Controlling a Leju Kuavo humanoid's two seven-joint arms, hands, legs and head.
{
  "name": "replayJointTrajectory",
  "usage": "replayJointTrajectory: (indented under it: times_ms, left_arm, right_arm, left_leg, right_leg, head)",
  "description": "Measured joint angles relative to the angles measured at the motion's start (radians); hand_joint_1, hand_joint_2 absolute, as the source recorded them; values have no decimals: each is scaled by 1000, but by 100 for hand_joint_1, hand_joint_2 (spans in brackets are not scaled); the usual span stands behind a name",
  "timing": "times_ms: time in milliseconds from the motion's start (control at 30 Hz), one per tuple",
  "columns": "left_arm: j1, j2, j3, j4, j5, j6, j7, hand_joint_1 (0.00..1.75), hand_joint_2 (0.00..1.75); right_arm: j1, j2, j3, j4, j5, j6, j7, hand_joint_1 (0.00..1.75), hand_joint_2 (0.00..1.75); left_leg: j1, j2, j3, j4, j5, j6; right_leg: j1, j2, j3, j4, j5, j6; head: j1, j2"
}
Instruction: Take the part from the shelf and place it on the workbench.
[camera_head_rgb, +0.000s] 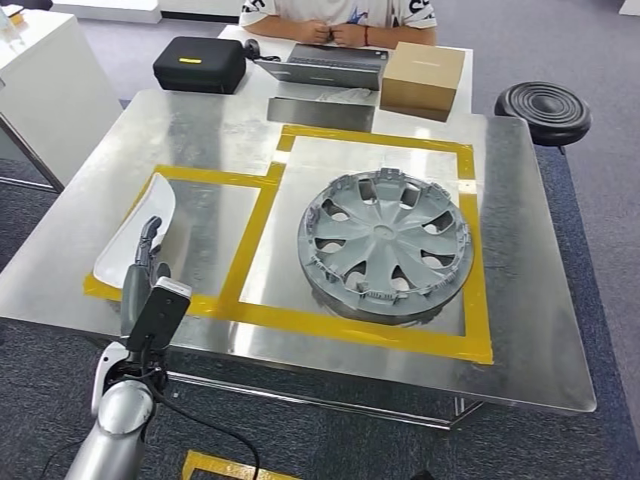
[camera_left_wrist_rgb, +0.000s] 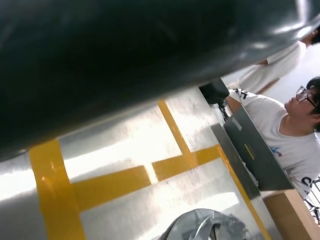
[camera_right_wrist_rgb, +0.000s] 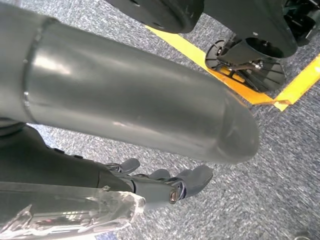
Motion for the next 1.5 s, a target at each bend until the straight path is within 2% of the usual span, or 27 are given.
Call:
replayJointTrajectory:
  times_ms: [67,133,167,200,233,333,400,467,500,533,633,667,700,733,800,867,900,967,1033,1100,1167,1200,1233,1267,1333,1400,1500]
  left_arm:
    - [4,0,-10,0,0,9,2,0,0]
    - [10,0,-21,0,0,20,4,0,0]
    - [14,0,-24,0,0,24,6,0,0]
    - [18,0,-27,0,0,28,7,0,0]
    - [21,0,-29,-1,-1,31,7,0,0]
    - [22,0,-40,-6,-2,37,8,0,0]
    - [25,0,-46,-10,-3,39,8,0,0]
    - [30,0,-48,-10,-3,41,8,0,0]
    - [31,0,-49,-11,-3,41,8,0,0]
    - [32,-1,-50,-11,-3,41,8,0,0]
    - [34,-2,-51,-11,-5,44,8,0,0]
    - [36,-2,-52,-11,-6,45,8,0,0]
    - [38,-2,-52,-11,-7,48,8,0,0]
    - [40,-1,-52,-11,-7,52,8,0,0]
    - [43,-1,-54,-14,-8,59,10,0,0]
    - [44,0,-56,-20,-9,66,11,0,0]
    - [45,0,-59,-23,-9,69,11,0,0]
    - [49,2,-66,-25,-9,75,11,0,0]
    - [56,3,-69,-26,-9,80,11,0,0]
    - [61,5,-70,-27,-8,85,11,0,0]
    - [68,6,-70,-28,-8,89,11,0,0]
    - [73,6,-70,-28,-7,92,11,0,0]
    - [78,7,-70,-28,-6,95,11,0,0]
    - [81,7,-70,-28,-4,97,11,0,0]
    - [84,7,-71,-33,-3,98,11,0,0]
    - [86,7,-72,-40,-2,99,11,0,0]
    - [91,7,-73,-44,-2,101,11,0,0]
  right_arm:
    - [-1,1,0,0,0,0,1,0,0]
    - [-1,1,0,0,-1,-1,2,0,0]
    - [-1,2,0,0,-1,-1,3,0,0]
    - [-1,2,0,0,-1,-1,4,0,0]
    - [-1,2,0,0,-1,-1,4,0,0]
    - [-1,3,0,0,-1,-2,4,0,0]
    - [0,3,0,0,-1,-2,4,0,0]
    - [2,3,0,0,-1,-2,4,0,0]
    - [3,3,0,0,-1,-2,4,0,0]
    - [4,3,0,0,-1,-2,4,0,0]
    - [5,3,0,0,-1,-2,4,0,0]
    - [5,3,0,0,-1,-2,4,0,0]
    - [5,3,0,0,-1,-2,4,0,0]
    - [5,3,0,0,-1,-3,4,0,0]
    - [2,3,0,0,-1,-4,4,0,0]
    - [-3,4,0,0,-2,-6,2,0,0]
    - [-4,5,0,0,-2,-7,1,0,0]
    - [-4,5,0,0,-2,-10,1,0,0]
    - [-4,5,-1,0,-2,-13,1,0,0]
    - [-6,5,-1,0,-2,-14,0,0,0]
    - [-5,5,-1,0,-4,-14,1,0,0]
    - [-3,5,-1,0,-7,-14,1,0,0]
    - [-3,5,-1,0,-11,-15,1,0,0]
    - [-3,5,-1,0,-14,-15,1,0,0]
    - [-3,6,-1,0,-16,-15,1,0,0]
    - [-4,7,-1,0,-16,-15,1,0,0]
    - [-2,7,-1,0,-16,-15,1,0,0]
  left_leg:
    - [1,1,-36,85,-71,-7]
    - [0,1,-84,218,-151,-11]
    - [0,1,-93,259,-169,-11]
    - [0,1,-84,265,-168,-9]
    - [-1,1,-54,227,-149,-5]
    - [-6,1,76,19,-85,10]
    - [-11,1,100,-33,-75,19]
    - [-13,2,92,-35,-59,31]
    - [-12,3,87,-36,-50,38]
    - [-9,3,81,-38,-41,44]
    - [-7,5,51,-37,-16,52]
    - [-7,6,40,-37,-8,52]
    - [-7,6,30,-36,0,50]
    - [-6,6,20,-35,7,47]
    - [-4,6,3,-31,20,38]
    - [-5,6,-8,-26,31,26]
    - [-6,6,-11,-25,37,20]
    - [-5,5,-14,-24,48,9]
    - [-2,5,-28,1,18,-1]
    - [-1,5,-64,100,-70,-8]
    - [-2,5,-100,232,-143,-11]
    - [-2,5,-102,266,-149,-10]
    - [-2,5,-85,265,-134,-7]
    - [-4,5,-50,224,-108,-2]
    - [-10,5,55,74,-72,13]
    - [-16,6,123,-33,-71,24]
    - [-17,7,120,-53,-62,36]
  right_leg:
    - [-2,-3,-16,-2,14,-14]
    - [0,-4,-36,-1,27,-18]
    - [1,-5,-46,-1,34,-18]
    - [2,-5,-56,0,42,-17]
    - [3,-5,-65,0,49,-17]
    - [7,-4,-85,1,71,-8]
    - [8,-5,-91,-1,84,3]
    - [4,-5,-93,-6,95,16]
    - [3,-5,-100,1,84,22]
    - [2,-5,-111,26,57,28]
    - [-1,-6,-167,207,-77,40]
    - [-2,-6,-175,259,-100,42]
    - [-2,-6,-165,277,-102,44]
    - [-3,-6,-137,257,-87,45]
    - [-6,-5,-31,121,-50,49]
    - [-5,0,50,5,-42,43]
    - [-4,3,61,-15,-47,37]
    - [-2,4,51,-14,-38,19]
    - [-2,2,38,-15,-25,-1]
    - [-2,0,18,-16,-8,-16]
    - [1,-1,-7,-15,10,-20]
    - [3,-1,-19,-15,19,-20]
    - [5,-2,-30,-14,27,-19]
    - [6,-2,-40,-14,35,-18]
    - [10,-2,-52,-13,48,-13]
    - [12,-3,-59,-11,62,-5]
    - [10,-3,-68,-9,72,10]
  head:
    - [-4,0]
    - [-7,0]
    - [-7,0]
    - [-7,0]
    - [-7,0]
    - [-7,0]
    - [-7,0]
    - [-7,0]
    - [-6,0]
    - [-5,0]
    - [-2,0]
    - [-2,0]
    - [-2,0]
    - [-2,0]
    - [-2,0]
    - [-3,0]
    - [-4,0]
    - [-5,0]
    - [-8,0]
    - [-12,0]
    - [-13,0]
    - [-13,0]
    - [-13,0]
    - [-13,0]
    - [-13,0]
    - [-12,0]
    - [-14,0]
